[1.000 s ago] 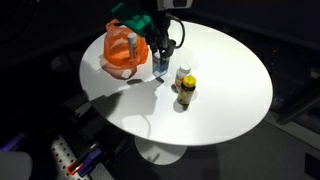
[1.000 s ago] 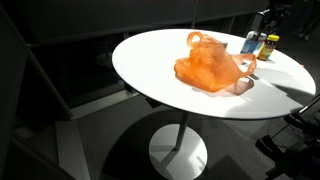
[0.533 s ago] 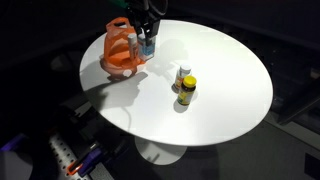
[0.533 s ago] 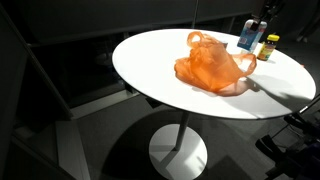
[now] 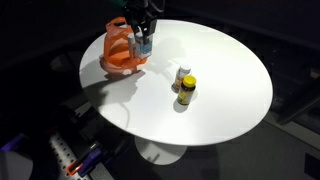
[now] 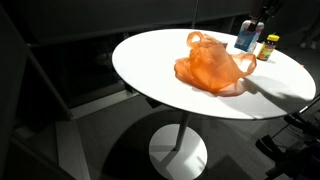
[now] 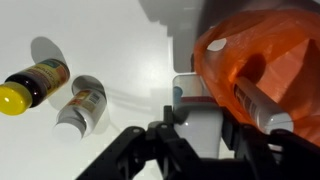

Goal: Put the blue and white packet inside the plastic bag

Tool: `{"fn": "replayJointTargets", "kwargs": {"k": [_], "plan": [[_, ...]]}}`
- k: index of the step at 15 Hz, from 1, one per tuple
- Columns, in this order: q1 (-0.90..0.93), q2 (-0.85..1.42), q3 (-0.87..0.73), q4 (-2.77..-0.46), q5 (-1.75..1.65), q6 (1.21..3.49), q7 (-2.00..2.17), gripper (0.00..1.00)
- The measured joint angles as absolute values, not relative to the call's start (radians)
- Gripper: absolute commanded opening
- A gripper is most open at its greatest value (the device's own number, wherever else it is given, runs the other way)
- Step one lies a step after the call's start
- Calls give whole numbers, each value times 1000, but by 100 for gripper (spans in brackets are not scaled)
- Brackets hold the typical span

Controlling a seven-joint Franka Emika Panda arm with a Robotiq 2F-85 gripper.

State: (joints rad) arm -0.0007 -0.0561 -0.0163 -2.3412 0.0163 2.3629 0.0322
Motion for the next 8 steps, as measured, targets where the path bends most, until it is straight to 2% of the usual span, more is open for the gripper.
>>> {"fn": "replayJointTargets", "kwargs": {"k": [8], "plan": [[79,-75,44,-2348,135,2368,-87,23]]}}
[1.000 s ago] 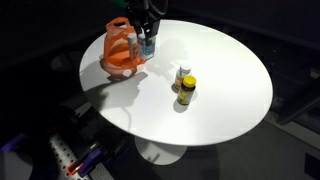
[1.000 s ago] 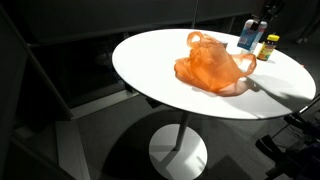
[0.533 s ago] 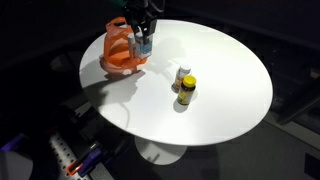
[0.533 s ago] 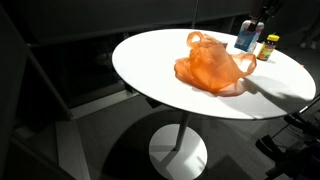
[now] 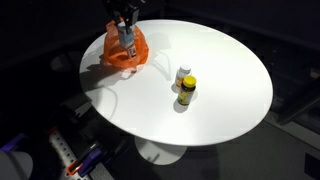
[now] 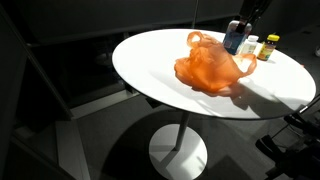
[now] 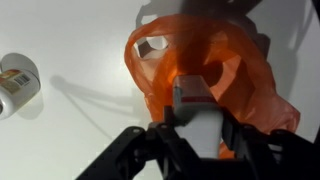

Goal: Put the blue and white packet inside the plastic bag

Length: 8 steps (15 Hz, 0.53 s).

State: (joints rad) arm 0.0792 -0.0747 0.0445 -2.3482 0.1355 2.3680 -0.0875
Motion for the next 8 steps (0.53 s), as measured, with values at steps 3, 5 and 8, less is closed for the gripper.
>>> {"fn": "replayJointTargets", "kwargs": {"k": [3,5,8], "plan": [[106,-103,56,-2360,202,2364,-158,23],[119,-118,60,-2363,215,2358,-181,23],[125,-124,63,-2371,215,2359,-197,23]]}}
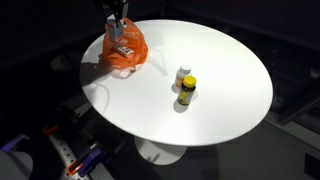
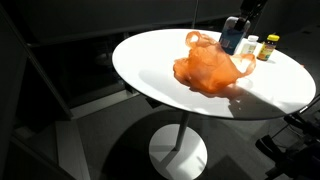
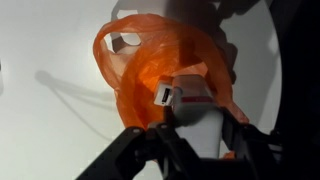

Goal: Put the blue and white packet inside the plastic bag

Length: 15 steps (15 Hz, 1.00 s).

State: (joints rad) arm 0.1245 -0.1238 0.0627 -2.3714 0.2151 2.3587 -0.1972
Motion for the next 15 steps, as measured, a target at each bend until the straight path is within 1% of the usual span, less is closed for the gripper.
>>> {"fn": "replayJointTargets", "kwargs": {"k": [4,11,15], "plan": [[124,-96,63,-2388,198,2390,-206,23],[82,29,55,-2389,33,2558,-184,23],[77,79,54,-2389,14,2647,-184,23]]}}
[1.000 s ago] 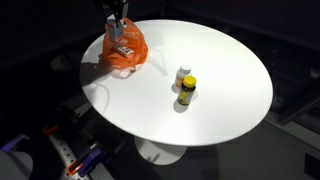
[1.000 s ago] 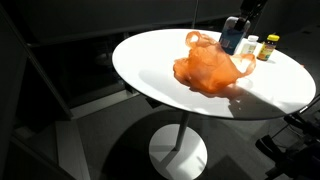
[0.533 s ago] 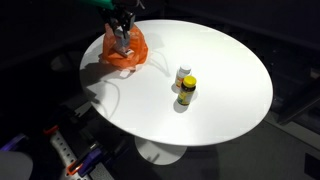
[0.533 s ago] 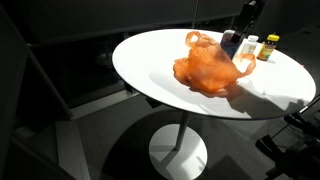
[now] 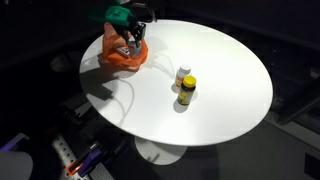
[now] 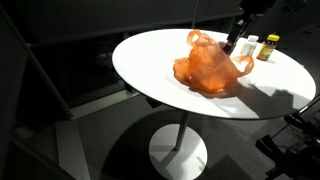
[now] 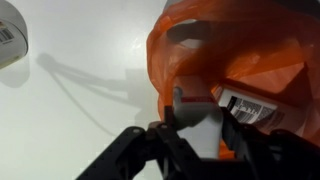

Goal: Put the blue and white packet inside the plastic bag

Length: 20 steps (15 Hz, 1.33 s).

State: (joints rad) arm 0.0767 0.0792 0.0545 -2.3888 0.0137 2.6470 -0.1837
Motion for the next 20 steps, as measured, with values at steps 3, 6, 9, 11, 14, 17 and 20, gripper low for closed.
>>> {"fn": "replayJointTargets", "kwargs": {"k": [3,6,9,11,14,17,20], "plan": [[78,94,61,-2389,16,2688,-184,23],[80,97,83,-2389,49,2693,-184,23],[84,98,100,-2388,62,2673,-184,80],[84,97,104,-2385,80,2643,-187,95],[83,77,110,-2370,181,2586,-250,100],[80,22,112,-2351,284,2497,-326,100],[72,-36,87,-2332,304,2403,-337,100]]}}
